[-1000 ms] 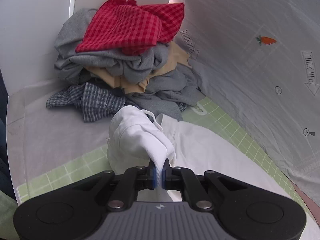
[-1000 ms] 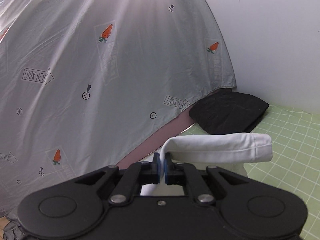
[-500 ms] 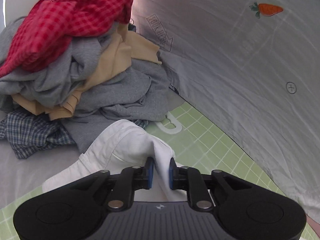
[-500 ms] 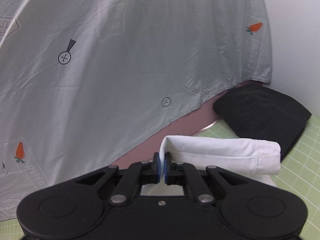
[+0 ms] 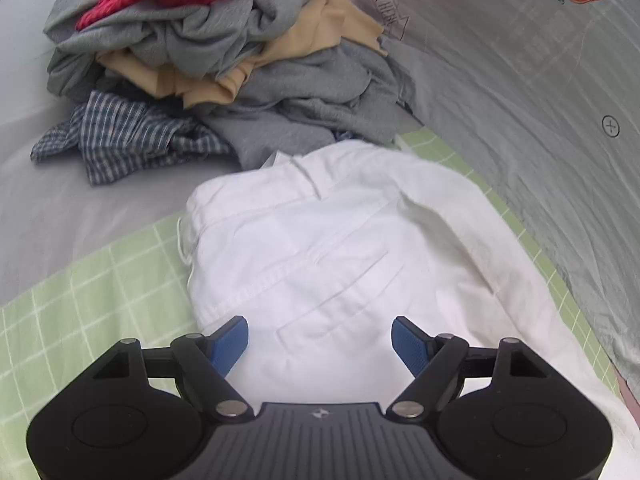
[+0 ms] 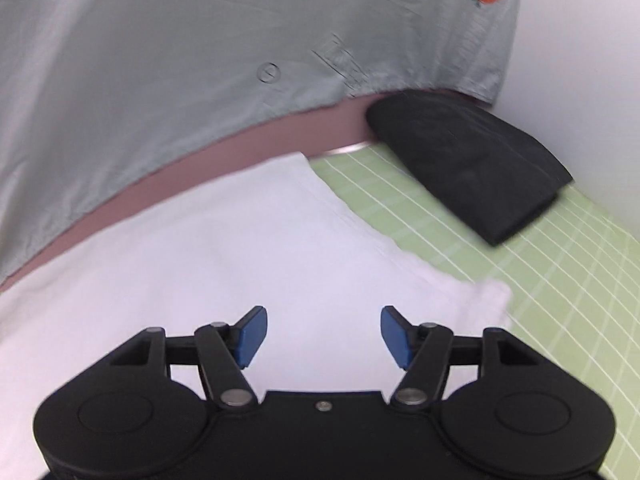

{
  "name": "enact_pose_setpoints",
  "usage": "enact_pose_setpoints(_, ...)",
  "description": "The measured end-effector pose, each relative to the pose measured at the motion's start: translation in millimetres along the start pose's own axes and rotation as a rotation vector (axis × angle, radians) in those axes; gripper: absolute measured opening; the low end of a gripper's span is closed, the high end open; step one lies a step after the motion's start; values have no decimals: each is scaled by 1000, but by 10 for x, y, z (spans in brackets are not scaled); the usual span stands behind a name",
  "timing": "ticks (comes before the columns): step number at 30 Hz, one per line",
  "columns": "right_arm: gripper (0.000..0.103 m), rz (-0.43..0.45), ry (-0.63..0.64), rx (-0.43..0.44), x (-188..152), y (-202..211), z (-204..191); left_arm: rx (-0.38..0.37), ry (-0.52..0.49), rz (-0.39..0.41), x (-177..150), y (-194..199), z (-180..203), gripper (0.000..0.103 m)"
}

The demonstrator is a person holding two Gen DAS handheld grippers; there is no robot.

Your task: Fold clothes

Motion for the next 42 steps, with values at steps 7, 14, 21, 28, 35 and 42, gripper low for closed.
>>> enact_pose_setpoints(7,74,-78,-164,-57,-381,-87,495,25,-8,-34,-258,-191,29,80)
enact_pose_setpoints(14,37,-76,-178,-79,-405,-191,538,71,-18,-68,-273,-376,33,48)
enact_pose_setpoints(21,3,-48,-116,-58,-393,-24,706,36,6,-83,-259,-257,-261,6)
enact_pose_setpoints(28,2,-52,-102,-102,-646,399,1149,-20,-34,-94,-455,156,-629,4)
enact_pose_setpoints(35,5,-80,-50,-172,-1036,816,1625,-29,-117,-63,-659,507,-1120,3)
enact_pose_setpoints(42,46,21,36,-168,-779,1038,1413,-58,-68,-40,-581,448,-1141,40)
Point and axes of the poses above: each gripper's, at about its wrist camera, not at the fingertips, and y roughly against the way its jaws point, z to its right, x to its top, the point moved 7 cm from there along -y, roughly the way its jaws point, and after that the axes turned 5 degrees about z, right-handed, at the moved point
